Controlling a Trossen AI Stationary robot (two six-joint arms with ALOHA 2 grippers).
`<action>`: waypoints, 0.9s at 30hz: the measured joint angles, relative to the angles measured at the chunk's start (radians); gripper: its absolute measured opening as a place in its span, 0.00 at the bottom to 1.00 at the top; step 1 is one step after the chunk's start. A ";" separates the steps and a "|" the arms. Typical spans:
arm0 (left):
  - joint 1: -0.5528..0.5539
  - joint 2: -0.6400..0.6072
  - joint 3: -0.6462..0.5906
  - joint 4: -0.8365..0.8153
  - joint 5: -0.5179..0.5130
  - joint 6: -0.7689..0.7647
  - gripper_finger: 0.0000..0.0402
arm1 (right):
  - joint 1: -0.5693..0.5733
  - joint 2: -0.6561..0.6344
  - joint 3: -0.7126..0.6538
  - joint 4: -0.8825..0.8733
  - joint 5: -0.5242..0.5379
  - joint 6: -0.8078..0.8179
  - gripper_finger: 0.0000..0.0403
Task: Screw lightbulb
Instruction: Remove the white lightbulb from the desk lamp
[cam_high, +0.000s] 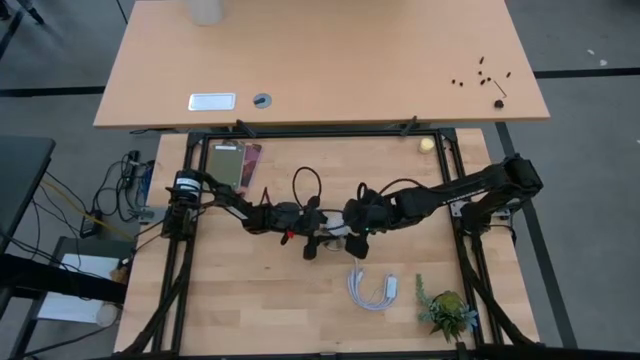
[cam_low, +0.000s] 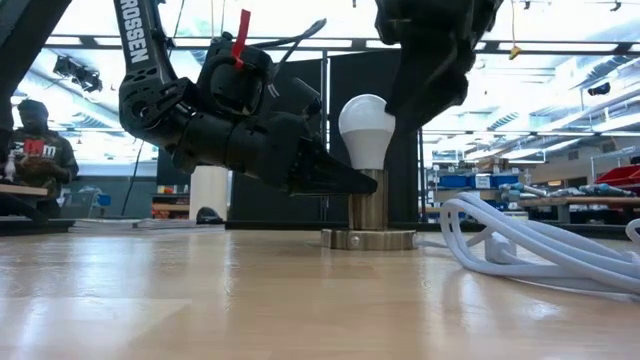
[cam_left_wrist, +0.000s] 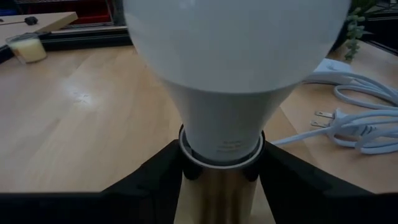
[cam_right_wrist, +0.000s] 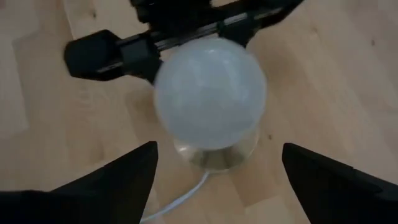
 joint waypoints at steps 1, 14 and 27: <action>0.000 0.000 0.000 0.000 -0.006 0.000 0.50 | 0.005 0.000 0.006 -0.012 0.000 0.021 0.87; 0.000 0.000 0.000 -0.001 -0.014 0.006 0.50 | -0.016 0.152 0.212 -0.284 -0.012 -0.061 0.86; 0.001 0.000 0.000 -0.001 -0.021 0.001 0.50 | -0.066 0.386 0.504 -0.476 -0.046 -0.152 0.86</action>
